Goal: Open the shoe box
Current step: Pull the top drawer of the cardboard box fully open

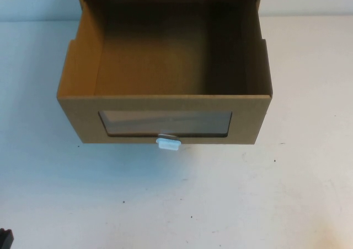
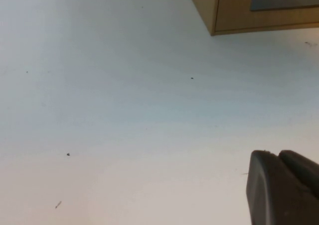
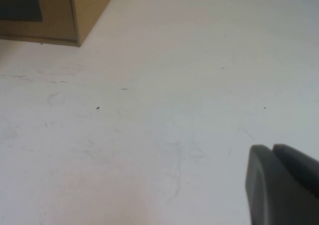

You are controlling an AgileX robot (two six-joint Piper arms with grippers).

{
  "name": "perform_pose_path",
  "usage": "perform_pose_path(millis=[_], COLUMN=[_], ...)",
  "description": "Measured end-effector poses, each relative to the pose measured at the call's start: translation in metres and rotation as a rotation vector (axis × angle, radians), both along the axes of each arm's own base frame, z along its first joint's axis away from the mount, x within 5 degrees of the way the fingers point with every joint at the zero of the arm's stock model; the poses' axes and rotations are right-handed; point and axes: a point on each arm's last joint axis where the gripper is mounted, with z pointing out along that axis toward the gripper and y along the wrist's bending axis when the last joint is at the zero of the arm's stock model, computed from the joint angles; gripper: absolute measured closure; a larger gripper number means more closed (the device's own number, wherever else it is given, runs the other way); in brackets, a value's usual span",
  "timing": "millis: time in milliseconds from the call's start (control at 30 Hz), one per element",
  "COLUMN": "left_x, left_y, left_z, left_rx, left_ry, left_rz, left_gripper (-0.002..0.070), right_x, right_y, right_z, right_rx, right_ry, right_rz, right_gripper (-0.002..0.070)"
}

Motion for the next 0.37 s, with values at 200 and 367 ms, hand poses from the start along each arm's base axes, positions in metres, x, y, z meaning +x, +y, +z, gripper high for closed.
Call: perform_pose_path(millis=[200,367], left_x=[0.0000,0.0000], left_y=[0.0000,0.0000], left_z=[0.0000,0.0000], left_rx=[-0.002,-0.004], left_ry=[0.000,0.001], left_rz=[0.001,0.001], left_gripper=[0.0679,0.0679], right_x=[0.0000,0.0000], right_y=[0.0000,0.0001], right_z=[0.0000,0.0000], right_rx=[0.000,0.003], right_ry=[0.000,0.000], right_rz=[0.000,0.001], right_gripper=[0.0689,0.0689])
